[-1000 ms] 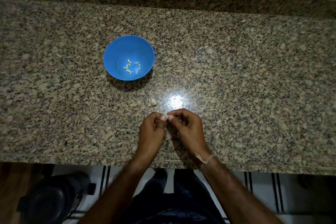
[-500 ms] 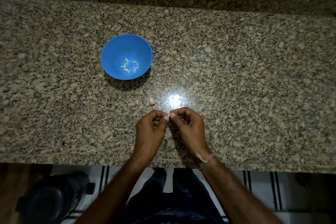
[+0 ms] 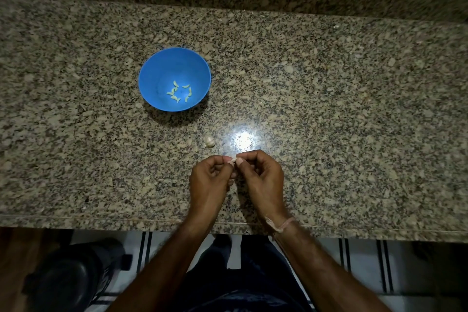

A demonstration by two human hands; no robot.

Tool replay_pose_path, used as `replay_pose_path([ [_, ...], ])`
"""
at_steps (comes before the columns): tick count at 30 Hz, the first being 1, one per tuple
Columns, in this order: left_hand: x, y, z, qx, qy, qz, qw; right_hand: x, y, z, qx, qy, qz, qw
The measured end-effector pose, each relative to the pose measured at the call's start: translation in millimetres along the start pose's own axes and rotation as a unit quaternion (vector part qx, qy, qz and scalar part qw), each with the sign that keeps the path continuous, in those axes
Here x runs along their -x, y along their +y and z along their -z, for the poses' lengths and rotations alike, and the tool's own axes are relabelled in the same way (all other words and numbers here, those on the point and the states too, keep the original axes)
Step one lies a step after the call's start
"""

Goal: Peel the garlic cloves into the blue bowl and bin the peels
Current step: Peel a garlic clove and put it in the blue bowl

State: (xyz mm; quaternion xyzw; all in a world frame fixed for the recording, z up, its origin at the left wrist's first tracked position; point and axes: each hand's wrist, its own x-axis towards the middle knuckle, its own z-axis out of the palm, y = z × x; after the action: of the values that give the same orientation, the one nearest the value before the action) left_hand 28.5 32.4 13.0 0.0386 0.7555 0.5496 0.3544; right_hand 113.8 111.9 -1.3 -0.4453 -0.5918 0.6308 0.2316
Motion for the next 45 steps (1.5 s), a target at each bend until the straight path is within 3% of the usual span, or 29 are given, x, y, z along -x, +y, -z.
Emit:
replay_pose_path([
  [8, -1.2, 1.4, -4.3, 0.067, -0.009, 0.06, 0.996, 3.3, -6.5, -0.7, -0.014, -0.001, 0.026, 1.0],
  [14, -0.2, 0.3, -1.5, -0.095, -0.001, -0.039, 0.995, -7.2, 0.1, -0.7, -0.168, -0.031, -0.185, 0.968],
  [19, 1.5, 2.6, 0.8, -0.12, 0.002, -0.068, 0.99, -16.4, -4.4, 2.9, -0.209, -0.04, -0.263, 0.941],
  [28, -7.9, 2.5, 3.5, -0.148, 0.013, -0.101, 0.984, -16.8, -1.0, 9.7, -0.129, -0.048, -0.168, 0.976],
  [34, -10.9, 7.4, 8.1, -0.142, -0.017, -0.09, 0.986, -20.7, -1.2, 13.5, 0.014, -0.068, -0.071, 0.995],
  [41, -11.9, 19.1, 12.9, -0.054, -0.06, -0.036, 0.996, -22.2, -3.1, 12.9, 0.009, -0.069, -0.057, 0.996],
  [45, -13.2, 13.4, 10.4, -0.089, -0.051, -0.054, 0.993, -21.6, -1.5, 11.0, -0.028, -0.078, -0.085, 0.993],
])
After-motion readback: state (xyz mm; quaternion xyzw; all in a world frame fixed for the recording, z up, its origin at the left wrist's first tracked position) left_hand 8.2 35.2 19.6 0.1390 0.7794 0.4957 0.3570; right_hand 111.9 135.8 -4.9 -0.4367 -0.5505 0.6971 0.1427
